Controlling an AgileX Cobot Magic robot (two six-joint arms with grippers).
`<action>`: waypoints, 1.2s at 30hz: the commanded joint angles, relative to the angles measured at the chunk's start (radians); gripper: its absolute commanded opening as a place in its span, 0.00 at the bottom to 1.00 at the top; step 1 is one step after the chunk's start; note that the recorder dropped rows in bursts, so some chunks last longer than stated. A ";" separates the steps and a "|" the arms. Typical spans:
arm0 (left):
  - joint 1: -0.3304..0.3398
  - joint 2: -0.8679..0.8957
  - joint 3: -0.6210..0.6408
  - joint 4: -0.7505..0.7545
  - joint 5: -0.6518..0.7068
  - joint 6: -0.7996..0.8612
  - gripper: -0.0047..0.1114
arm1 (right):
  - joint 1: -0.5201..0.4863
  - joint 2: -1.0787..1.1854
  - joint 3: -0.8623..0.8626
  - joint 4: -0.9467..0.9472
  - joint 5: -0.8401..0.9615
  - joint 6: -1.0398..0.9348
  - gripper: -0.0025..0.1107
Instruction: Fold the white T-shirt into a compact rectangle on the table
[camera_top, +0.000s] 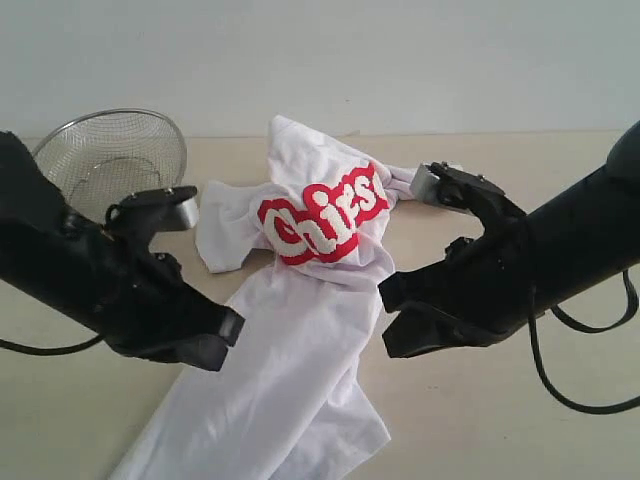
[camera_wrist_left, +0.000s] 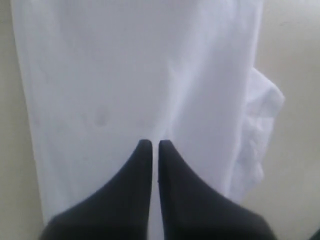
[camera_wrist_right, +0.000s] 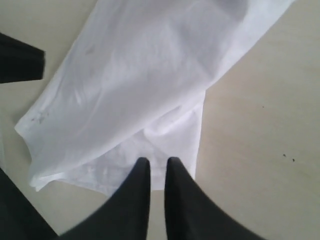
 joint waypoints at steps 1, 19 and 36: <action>-0.004 0.098 -0.004 -0.016 -0.101 0.029 0.08 | 0.001 -0.002 0.001 0.011 -0.017 -0.020 0.07; 0.009 0.240 -0.004 0.215 -0.145 -0.165 0.08 | 0.121 -0.002 -0.001 0.050 0.005 -0.043 0.07; 0.079 0.240 -0.004 0.688 -0.077 -0.620 0.08 | 0.185 0.231 -0.125 0.053 0.004 -0.022 0.07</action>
